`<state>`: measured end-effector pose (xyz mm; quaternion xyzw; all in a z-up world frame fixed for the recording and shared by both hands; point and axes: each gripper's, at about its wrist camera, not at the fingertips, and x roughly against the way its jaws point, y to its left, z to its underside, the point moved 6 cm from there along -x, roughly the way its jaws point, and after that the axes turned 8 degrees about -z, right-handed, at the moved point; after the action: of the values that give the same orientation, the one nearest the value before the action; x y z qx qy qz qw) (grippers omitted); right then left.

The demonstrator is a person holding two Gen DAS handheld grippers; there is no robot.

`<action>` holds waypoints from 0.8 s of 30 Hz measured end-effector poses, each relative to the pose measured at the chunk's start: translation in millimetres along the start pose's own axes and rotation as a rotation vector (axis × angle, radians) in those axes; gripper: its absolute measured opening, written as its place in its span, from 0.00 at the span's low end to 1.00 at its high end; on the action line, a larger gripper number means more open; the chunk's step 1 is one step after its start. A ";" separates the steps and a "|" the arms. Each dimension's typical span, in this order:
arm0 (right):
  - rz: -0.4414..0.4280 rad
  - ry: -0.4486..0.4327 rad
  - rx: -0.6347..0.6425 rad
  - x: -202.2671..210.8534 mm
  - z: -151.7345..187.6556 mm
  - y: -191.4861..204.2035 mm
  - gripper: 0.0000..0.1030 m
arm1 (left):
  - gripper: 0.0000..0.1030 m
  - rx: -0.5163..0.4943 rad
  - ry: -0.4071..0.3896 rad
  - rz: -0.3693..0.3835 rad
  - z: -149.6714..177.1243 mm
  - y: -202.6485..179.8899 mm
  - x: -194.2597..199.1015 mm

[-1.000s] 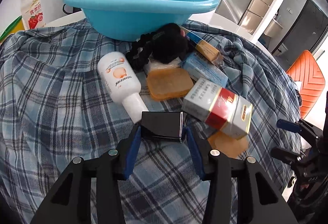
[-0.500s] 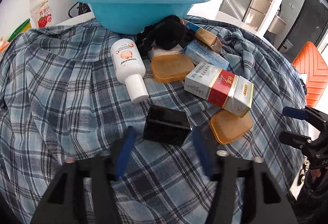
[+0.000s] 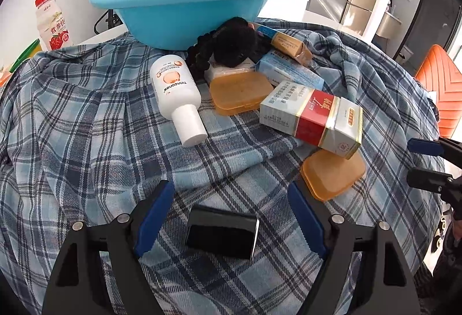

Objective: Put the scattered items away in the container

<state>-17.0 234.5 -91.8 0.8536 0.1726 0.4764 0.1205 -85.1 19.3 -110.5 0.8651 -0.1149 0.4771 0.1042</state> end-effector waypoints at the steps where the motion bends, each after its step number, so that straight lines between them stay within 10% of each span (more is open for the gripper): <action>1: -0.001 0.001 0.002 -0.8 0.1 1.0 0.81 | 0.81 -0.001 -0.001 -0.002 1.7 0.6 1.6; 19: -0.008 0.025 0.006 -7.0 4.3 12.5 0.81 | 0.81 0.018 -0.014 0.030 17.4 13.2 1.0; 21: -0.004 0.025 0.007 -7.2 3.6 13.6 0.81 | 0.47 0.038 -0.026 0.022 16.6 16.1 3.3; 24: 0.000 0.020 0.017 -5.3 1.7 16.2 0.81 | 0.43 0.093 -0.025 0.052 15.1 22.7 10.8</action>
<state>-15.3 217.5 -90.8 0.8497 0.1780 0.4835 0.1116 -74.2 -7.7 -107.6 0.8717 -0.1163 0.4734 0.0498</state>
